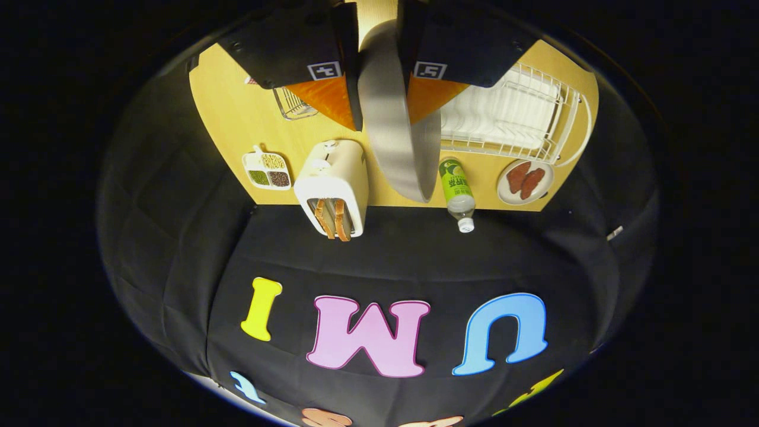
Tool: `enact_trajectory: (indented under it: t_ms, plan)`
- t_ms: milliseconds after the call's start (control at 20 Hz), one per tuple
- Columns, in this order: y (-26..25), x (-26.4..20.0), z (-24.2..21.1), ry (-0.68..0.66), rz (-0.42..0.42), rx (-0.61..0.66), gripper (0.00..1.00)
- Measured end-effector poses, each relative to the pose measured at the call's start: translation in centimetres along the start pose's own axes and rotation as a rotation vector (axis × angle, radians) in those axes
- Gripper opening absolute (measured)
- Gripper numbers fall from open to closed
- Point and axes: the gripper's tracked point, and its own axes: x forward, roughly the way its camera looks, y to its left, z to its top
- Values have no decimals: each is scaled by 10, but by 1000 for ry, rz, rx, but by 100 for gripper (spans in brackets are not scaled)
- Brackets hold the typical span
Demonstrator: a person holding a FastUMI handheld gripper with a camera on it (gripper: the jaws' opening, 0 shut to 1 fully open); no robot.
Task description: Take the plate from the dish rack, then take the spoon from the basket and place it into the plate.
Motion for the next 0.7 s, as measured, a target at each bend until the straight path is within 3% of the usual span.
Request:
enact_trajectory:
  t_ms: [350,700]
  plan:
    - [-22,-63,-42,72,165,184,29]
    - [-37,-100,-152,252,267,274,29]
